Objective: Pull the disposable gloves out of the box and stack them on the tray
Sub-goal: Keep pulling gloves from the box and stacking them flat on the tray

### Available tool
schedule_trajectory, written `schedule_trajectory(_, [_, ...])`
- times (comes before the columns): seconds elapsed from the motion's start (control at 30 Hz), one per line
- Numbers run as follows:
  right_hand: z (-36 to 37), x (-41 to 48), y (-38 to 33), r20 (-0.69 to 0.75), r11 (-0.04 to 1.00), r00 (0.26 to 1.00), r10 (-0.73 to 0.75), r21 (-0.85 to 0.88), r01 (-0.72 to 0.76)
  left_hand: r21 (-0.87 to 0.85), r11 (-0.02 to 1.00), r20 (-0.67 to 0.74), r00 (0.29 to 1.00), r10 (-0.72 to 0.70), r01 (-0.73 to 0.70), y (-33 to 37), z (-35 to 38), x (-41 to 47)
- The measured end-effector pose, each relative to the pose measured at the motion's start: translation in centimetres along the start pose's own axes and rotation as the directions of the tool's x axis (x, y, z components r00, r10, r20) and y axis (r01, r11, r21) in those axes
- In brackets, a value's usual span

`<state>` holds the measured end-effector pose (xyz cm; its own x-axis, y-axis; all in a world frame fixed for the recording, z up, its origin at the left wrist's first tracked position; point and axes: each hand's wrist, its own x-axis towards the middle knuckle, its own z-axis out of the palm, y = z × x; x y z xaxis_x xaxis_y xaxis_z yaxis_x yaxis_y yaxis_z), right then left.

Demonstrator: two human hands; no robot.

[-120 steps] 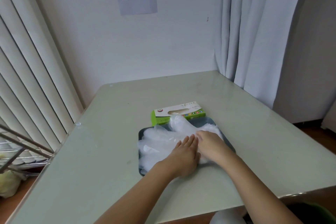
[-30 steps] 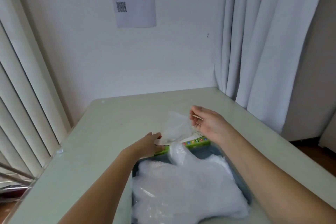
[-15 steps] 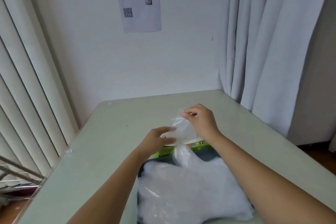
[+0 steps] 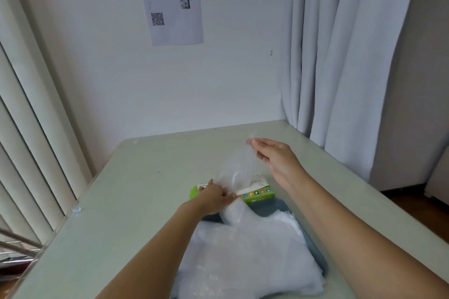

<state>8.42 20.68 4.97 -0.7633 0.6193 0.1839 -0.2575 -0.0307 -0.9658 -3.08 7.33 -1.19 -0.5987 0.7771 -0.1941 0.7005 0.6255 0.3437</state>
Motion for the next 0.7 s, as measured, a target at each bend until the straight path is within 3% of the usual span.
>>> schedule_trajectory(0.13, [-1.3,0.0,-1.5,-0.014,0.957,1.000,-0.027,0.288,0.030,0.068,0.995,-0.002,0.997,0.076,-0.075,-0.6,0.5,0.4])
schedule_trajectory(0.23, [-2.4,0.3,-3.8,0.039,0.836,0.996,-0.081,0.547,0.047,0.109,0.989,0.027,0.995,0.100,-0.102,-1.1,0.8,1.0])
schedule_trajectory(0.3, [-2.4,-0.2,-5.7,0.099,0.750,0.986,-0.133,0.661,0.034,0.066,0.993,0.044,0.994,0.098,-0.101,-1.2,0.6,1.2])
schedule_trajectory(0.37, [-1.7,-1.3,-7.7,0.143,0.682,0.978,-0.152,0.731,0.000,-0.129,0.989,0.039,0.996,0.083,-0.077,-1.2,-0.4,0.8])
schedule_trajectory(0.47, [-0.6,-2.5,-9.2,0.239,0.654,0.958,-0.157,0.752,-0.081,-0.489,0.871,-0.015,0.999,0.047,-0.049,-1.4,-3.2,-0.5])
schedule_trajectory(0.57, [0.3,-3.3,-9.4,0.291,0.627,0.947,-0.137,0.765,-0.144,-0.719,0.673,-0.186,0.981,0.049,-0.171,-1.3,-6.2,-2.7])
schedule_trajectory(0.63, [0.9,-3.7,-9.3,0.299,0.630,0.945,-0.134,0.762,-0.152,-0.842,0.483,-0.208,0.970,0.123,-0.241,-0.5,-7.7,-4.9])
schedule_trajectory(0.7, [1.6,-4.0,-9.0,0.298,0.647,0.940,-0.166,0.753,-0.124,-0.853,0.424,-0.215,0.945,0.247,-0.305,0.3,-8.2,-7.1])
